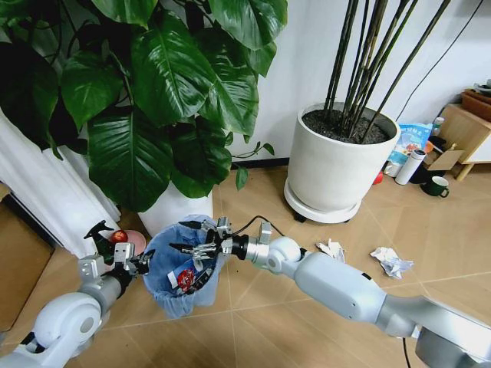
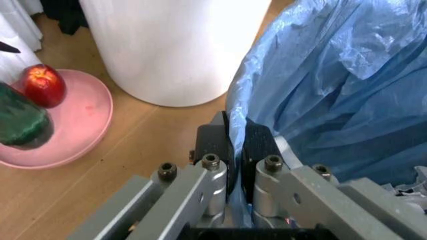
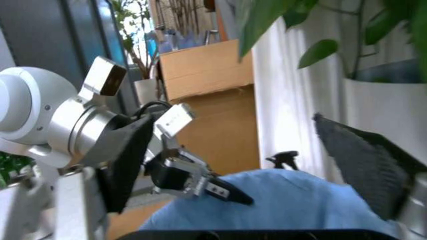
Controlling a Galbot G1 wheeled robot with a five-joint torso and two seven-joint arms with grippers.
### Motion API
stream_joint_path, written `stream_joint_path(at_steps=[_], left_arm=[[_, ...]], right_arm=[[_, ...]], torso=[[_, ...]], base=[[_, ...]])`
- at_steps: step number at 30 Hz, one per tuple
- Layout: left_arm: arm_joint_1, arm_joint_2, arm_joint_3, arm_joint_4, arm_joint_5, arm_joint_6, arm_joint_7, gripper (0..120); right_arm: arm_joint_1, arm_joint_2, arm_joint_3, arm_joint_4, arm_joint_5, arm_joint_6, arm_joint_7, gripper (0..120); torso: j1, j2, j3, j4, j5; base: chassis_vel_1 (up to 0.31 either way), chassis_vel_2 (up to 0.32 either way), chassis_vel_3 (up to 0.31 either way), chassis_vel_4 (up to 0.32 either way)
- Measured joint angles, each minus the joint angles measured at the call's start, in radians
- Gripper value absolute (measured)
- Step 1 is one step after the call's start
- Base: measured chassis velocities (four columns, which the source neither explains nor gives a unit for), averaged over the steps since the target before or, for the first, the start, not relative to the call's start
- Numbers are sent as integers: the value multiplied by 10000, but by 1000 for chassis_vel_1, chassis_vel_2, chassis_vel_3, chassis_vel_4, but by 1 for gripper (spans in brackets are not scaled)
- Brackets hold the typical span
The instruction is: Pick up the trash bin and place the garbage on the floor into it.
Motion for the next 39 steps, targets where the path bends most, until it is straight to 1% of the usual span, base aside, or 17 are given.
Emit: stream_joint_path(at_steps=[1,2,4,6,8,11,12,15,17,18,21,22,24,25,29,33,39], left_arm=[[0,-4,-18,2,-13,0,-3,0],[-5,-25,-87,18,-50,-3,-17,0],[-16,-37,-116,34,-57,-6,-25,0],[-31,-106,-230,83,-81,-20,-52,0],[-23,-125,-260,85,-83,-23,-55,0],[89,-246,-439,63,-84,-42,-64,0],[89,-246,-439,63,-84,-42,-64,0],[94,-328,-482,58,-81,-50,-94,0],[64,-366,-484,57,-71,-52,-122,0],[64,-366,-484,57,-71,-52,-122,0],[43,-399,-485,61,-54,-53,-123,0],[43,-399,-485,61,-54,-53,-123,0],[25,-408,-493,63,-54,-56,-125,0],[25,-408,-493,63,-54,-56,-125,0],[-10,-467,-478,74,-39,-57,-153,0],[-31,-483,-479,81,-38,-58,-177,0],[-32,-431,-508,130,-44,-58,-198,0]], right_arm=[[-34,-80,71,39,-1,-5,14,93],[-178,-323,342,149,-37,-16,132,99],[-268,-443,510,191,-91,-24,232,100],[-712,-982,1128,312,-392,-134,1046,100],[-805,-1086,1229,327,-447,-157,1260,100],[-1592,-1636,1991,449,-913,-366,2777,100],[-1592,-1636,1991,449,-913,-366,2777,100],[-2671,-1960,2986,559,-1413,-559,3744,100],[-4221,-2254,4392,704,-1930,-889,4615,100],[-4221,-2254,4392,704,-1930,-889,4615,100],[-5220,-2332,5605,784,-2068,-1239,5343,100],[-5220,-2332,5605,784,-2068,-1239,5343,100],[-6032,-2269,6648,794,-2259,-1585,6114,100],[-6032,-2269,6648,794,-2259,-1585,6114,100],[-7037,-1973,7736,612,-2694,-2171,7130,100],[-7458,-1853,8229,110,-2928,-2563,7523,100],[-7297,-1839,8239,-600,-2685,-2918,7603,100]], torso=[[0,0,0,0,0],[0,0,0,0,0],[0,0,0,0,1],[0,1,0,1,1],[0,1,0,-2,1],[0,1,0,0,3],[0,1,0,0,3],[-1,1,-1,0,2],[-1,2,-1,-3,4],[-1,2,-1,-3,4],[-1,2,-2,-1,4],[-1,2,-2,-1,4],[-1,2,-1,1,4],[-1,2,-1,1,4],[-1,2,-1,-1,3],[-1,2,-1,-3,2],[-1,2,-1,-1,2]], base=[[0,0,0,0],[0,0,0,0],[0,0,0,0],[0,0,0,0],[0,0,0,0],[0,0,0,0],[0,0,0,0],[0,0,0,0],[0,0,0,0],[0,0,0,0],[0,0,0,0],[0,0,0,0],[0,0,0,0],[0,0,0,0],[0,0,0,0],[0,0,0,0],[0,0,0,0]])
